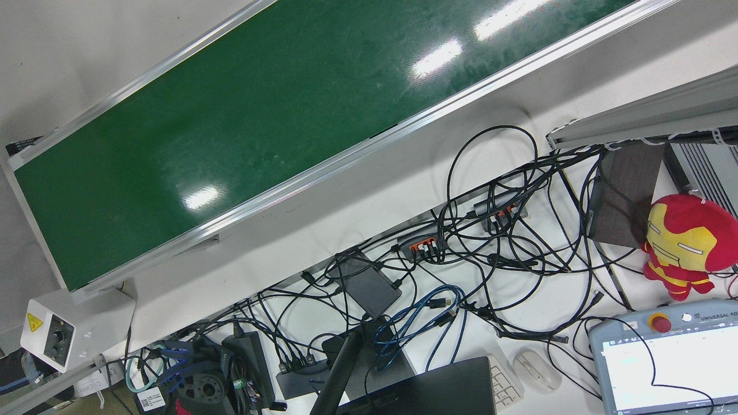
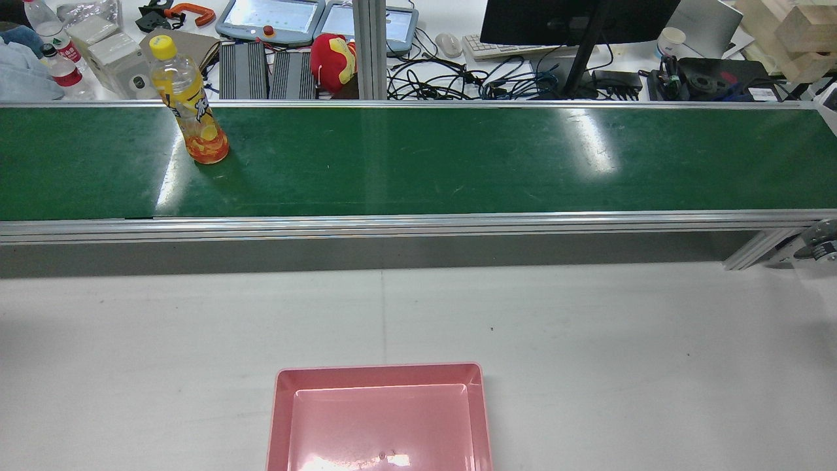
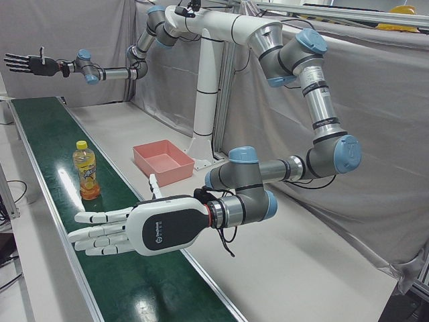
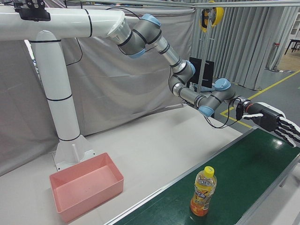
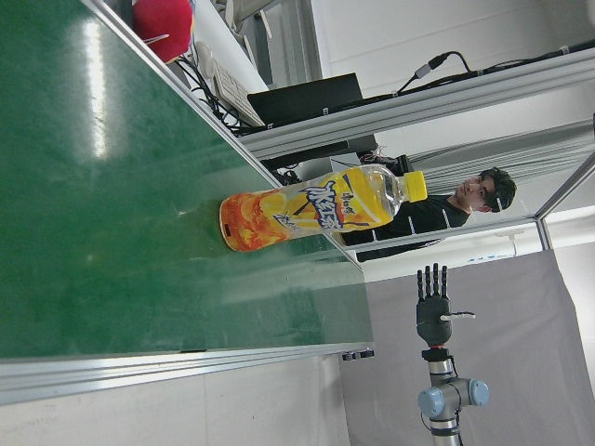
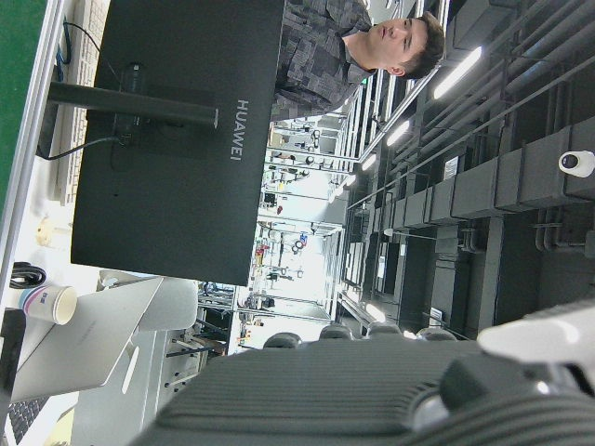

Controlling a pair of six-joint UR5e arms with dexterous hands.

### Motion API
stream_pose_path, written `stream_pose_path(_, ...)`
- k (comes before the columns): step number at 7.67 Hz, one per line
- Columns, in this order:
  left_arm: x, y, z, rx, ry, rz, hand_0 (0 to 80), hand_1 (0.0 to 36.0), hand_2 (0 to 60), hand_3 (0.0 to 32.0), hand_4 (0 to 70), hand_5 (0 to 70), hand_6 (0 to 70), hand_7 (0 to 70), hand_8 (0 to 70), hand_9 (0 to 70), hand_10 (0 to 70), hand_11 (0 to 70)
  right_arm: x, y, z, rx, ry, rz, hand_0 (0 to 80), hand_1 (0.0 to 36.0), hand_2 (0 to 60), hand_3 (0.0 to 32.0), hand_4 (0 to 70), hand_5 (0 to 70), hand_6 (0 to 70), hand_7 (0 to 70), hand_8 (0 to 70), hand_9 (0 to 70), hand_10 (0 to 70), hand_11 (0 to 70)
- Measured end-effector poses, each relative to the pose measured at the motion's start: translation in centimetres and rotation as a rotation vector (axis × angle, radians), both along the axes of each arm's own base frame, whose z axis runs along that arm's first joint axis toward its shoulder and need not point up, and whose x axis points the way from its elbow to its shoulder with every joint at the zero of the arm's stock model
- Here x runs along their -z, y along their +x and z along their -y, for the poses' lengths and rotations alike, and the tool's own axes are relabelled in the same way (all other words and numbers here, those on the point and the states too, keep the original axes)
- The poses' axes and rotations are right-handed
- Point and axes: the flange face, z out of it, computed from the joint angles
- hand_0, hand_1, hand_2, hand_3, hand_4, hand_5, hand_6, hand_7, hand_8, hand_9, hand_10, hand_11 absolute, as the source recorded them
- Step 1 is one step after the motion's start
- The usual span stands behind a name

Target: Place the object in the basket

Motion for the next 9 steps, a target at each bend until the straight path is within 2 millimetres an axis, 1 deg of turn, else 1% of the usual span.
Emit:
stream_pose_path(2,0.1,0.1,0.0,-0.001,0.004,0.001,52.3,9.6,0.0,0.0,4.6,17.5,0.0,0.0,5.1,7.6,7.6,12.6,0.0,0.0,0.0,0.000,0.000,0.000,0.0,0.0,0.0,0.0,0.0,0.0,0.0,0.0,0.0,0.0,0.0,0.0)
stream_pose_path(3,0.3,1.2,0.2,-0.020,0.011,0.001,53.5,10.4,0.0,0.0,4.2,17.0,0.0,0.0,5.5,8.0,7.6,12.7,0.0,0.0,0.0,0.000,0.000,0.000,0.0,0.0,0.0,0.0,0.0,0.0,0.0,0.0,0.0,0.0,0.0,0.0)
stream_pose_path(4,1.0,4.0,0.4,-0.067,0.027,-0.001,56.7,12.7,0.0,0.0,5.1,16.5,0.0,0.0,6.0,8.5,7.7,13.2,0.0,0.0,0.0,0.000,0.000,0.000,0.0,0.0,0.0,0.0,0.0,0.0,0.0,0.0,0.0,0.0,0.0,0.0)
stream_pose_path(5,2.0,7.4,0.5,-0.106,0.046,-0.009,60.1,15.9,0.0,0.0,5.7,16.7,0.0,0.0,5.7,8.0,7.3,13.0,0.0,0.0,0.0,0.000,0.000,0.000,0.0,0.0,0.0,0.0,0.0,0.0,0.0,0.0,0.0,0.0,0.0,0.0)
stream_pose_path(6,2.8,10.8,0.5,-0.115,0.060,-0.035,61.6,17.1,0.0,0.0,5.2,16.2,0.0,0.0,5.5,7.6,6.8,12.3,0.0,0.0,0.0,0.000,0.000,0.000,0.0,0.0,0.0,0.0,0.0,0.0,0.0,0.0,0.0,0.0,0.0,0.0)
stream_pose_path(7,3.3,13.5,0.4,-0.103,0.064,-0.063,61.0,17.3,0.0,0.0,5.7,17.0,0.0,0.0,5.0,7.0,5.8,10.9,0.0,0.0,0.0,0.000,0.000,0.000,0.0,0.0,0.0,0.0,0.0,0.0,0.0,0.0,0.0,0.0,0.0,0.0)
stream_pose_path(8,3.4,15.6,0.2,-0.089,0.061,-0.080,60.7,17.2,0.0,0.0,6.0,17.1,0.0,0.0,4.8,6.7,5.7,10.7,0.0,0.0,0.0,0.000,0.000,0.000,0.0,0.0,0.0,0.0,0.0,0.0,0.0,0.0,0.0,0.0,0.0,0.0)
stream_pose_path(9,3.4,17.0,0.0,-0.084,0.058,-0.086,60.6,16.9,0.0,0.0,5.1,16.7,0.0,0.0,5.0,6.9,5.4,10.3,0.0,0.0,0.0,0.000,0.001,0.000,0.0,0.0,0.0,0.0,0.0,0.0,0.0,0.0,0.0,0.0,0.0,0.0)
